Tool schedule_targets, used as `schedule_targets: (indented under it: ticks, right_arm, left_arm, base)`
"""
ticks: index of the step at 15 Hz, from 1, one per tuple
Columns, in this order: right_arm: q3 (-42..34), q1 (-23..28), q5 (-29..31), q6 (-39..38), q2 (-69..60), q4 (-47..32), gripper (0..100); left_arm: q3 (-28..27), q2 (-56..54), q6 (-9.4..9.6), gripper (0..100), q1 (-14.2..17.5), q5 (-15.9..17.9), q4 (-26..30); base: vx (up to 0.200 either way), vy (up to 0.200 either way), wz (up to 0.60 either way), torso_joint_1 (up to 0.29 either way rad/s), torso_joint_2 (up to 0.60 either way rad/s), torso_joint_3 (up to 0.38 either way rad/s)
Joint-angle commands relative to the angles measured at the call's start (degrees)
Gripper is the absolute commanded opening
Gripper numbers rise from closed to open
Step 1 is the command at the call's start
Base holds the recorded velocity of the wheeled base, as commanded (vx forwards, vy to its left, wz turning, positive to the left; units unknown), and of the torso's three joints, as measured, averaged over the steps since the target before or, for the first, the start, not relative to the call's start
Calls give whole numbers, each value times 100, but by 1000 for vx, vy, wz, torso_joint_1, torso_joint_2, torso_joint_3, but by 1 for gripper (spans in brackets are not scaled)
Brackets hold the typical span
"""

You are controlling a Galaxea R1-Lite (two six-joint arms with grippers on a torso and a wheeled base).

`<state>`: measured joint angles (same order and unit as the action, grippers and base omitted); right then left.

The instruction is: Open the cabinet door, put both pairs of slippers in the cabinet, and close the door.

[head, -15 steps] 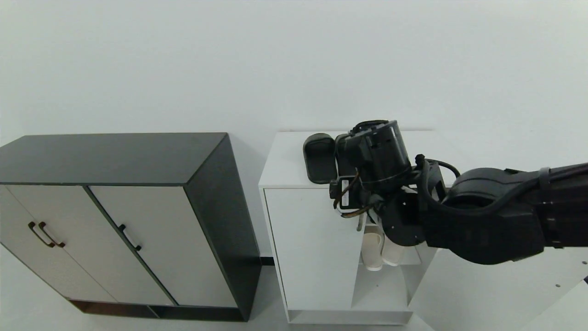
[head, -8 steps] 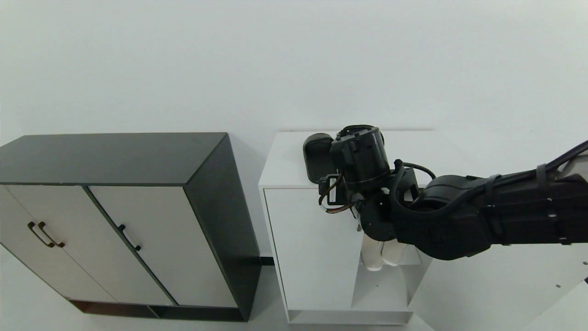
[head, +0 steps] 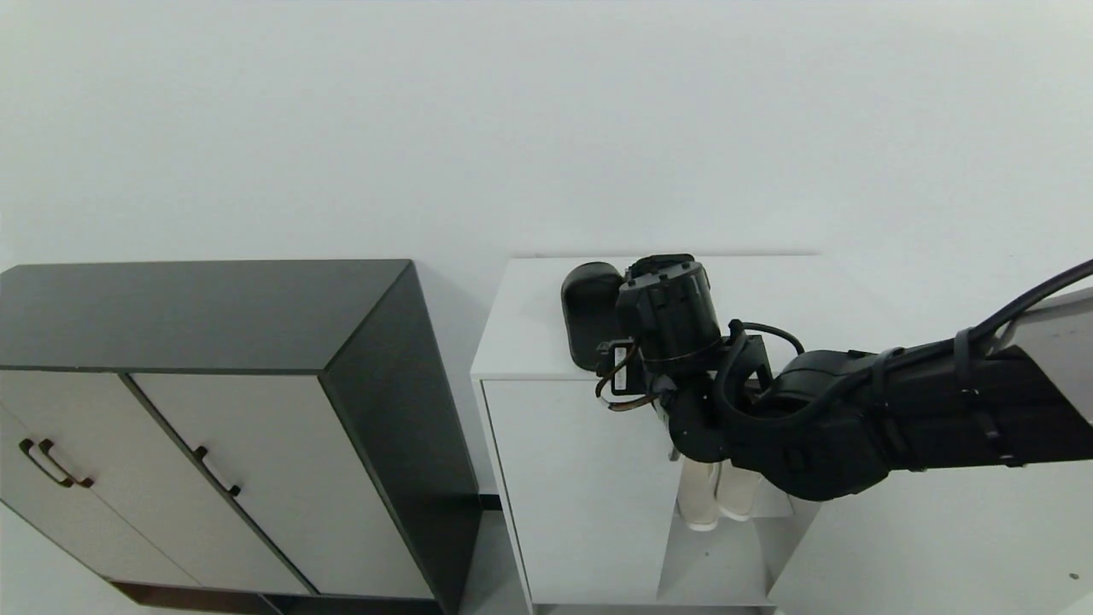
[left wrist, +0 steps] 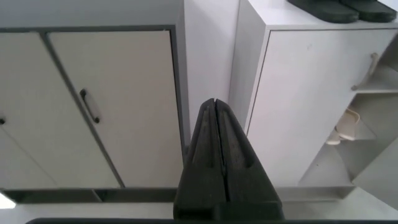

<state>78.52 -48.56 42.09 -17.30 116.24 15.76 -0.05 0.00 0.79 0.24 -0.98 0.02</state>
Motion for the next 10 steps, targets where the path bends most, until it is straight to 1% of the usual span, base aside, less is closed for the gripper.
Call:
schedule_targets:
  ticks: [1,5,7,10]
  right_arm:
    - [-3,22,1,-2,83,-3,100]
    - [14,57,-8,16,189,120,100]
    - [49,101,-8,42,303,182,100]
    - [32,162,-70,341,488,691,100]
  left_arm:
    - [5,0,0,0,2,1,-2]
    - [5,0,0,0,2,1,-2]
    - [5,0,-9,0,2,1,-2]
    - [-4,0,-27,0,2,-8,-2]
  base:
    - [200,0,0,7,7,-2]
    - [200,0,0,2,0,4]
    - [0,0,0,0,0,0]
    - [0,0,0,0,0,0]
